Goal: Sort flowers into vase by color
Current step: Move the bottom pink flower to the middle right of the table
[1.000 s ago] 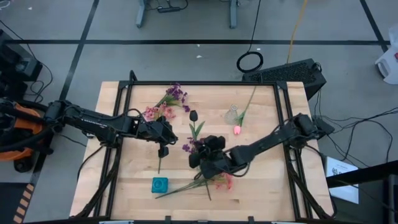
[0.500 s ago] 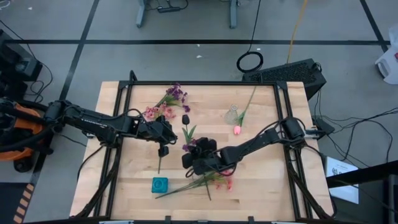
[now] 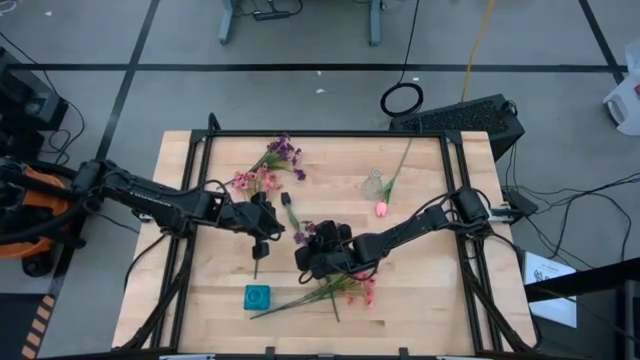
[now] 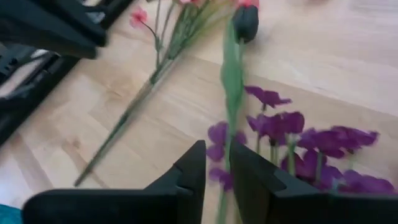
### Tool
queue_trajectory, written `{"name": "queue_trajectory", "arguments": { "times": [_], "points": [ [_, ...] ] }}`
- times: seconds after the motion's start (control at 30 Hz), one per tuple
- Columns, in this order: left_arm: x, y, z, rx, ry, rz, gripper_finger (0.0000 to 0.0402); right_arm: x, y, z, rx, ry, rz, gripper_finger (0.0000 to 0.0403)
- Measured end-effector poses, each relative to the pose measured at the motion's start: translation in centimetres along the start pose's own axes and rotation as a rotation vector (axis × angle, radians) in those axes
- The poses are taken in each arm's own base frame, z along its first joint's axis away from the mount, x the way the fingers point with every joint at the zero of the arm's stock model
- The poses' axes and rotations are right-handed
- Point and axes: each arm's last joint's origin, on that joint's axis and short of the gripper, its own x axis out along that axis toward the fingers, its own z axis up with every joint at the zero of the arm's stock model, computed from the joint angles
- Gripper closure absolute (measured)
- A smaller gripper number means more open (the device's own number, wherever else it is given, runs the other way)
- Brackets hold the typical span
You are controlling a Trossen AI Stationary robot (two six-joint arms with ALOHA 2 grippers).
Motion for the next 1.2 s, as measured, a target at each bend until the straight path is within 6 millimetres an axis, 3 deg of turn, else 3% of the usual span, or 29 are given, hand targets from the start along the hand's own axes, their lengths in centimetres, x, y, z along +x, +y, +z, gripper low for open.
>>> {"name": "queue_trajectory", "arguments": {
  "times": [0.13, 0.3, 0.53, 0.73, 0.93, 1.2],
  "points": [
    [-0.1, -0.8, 0.1, 0.014, -0.029, -0.031, 0.0369, -0.7, -0.2, 0.2, -0.037, 0.025, -0.022, 0.0313],
    [0.6, -2.2, 0.5, 0.033, -0.092, -0.086, 0.0369, -3.7, 0.4, 1.8, -0.104, 0.013, 0.012, 0.0289],
    [3.5, -4.6, 1.2, 0.083, -0.149, -0.19, 0.0369, -10.5, 1.0, 2.8, -0.26, -0.006, 0.081, 0.0272],
    [6.3, -6.5, 1.7, 0.109, -0.067, -0.202, 0.0361, -16.1, -0.2, 1.5, -0.38, 0.001, 0.07, 0.0273],
    [7.8, -8.3, 2.6, 0.126, -0.046, -0.245, 0.0282, -19.0, -1.3, -0.7, -0.408, -0.026, 0.043, 0.0273],
    [9.6, -11.2, 3.1, 0.224, -0.01, -0.276, 0.0163, -20.4, -2.4, -2.1, -0.435, -0.028, 0.009, 0.0273]
  ]
}}
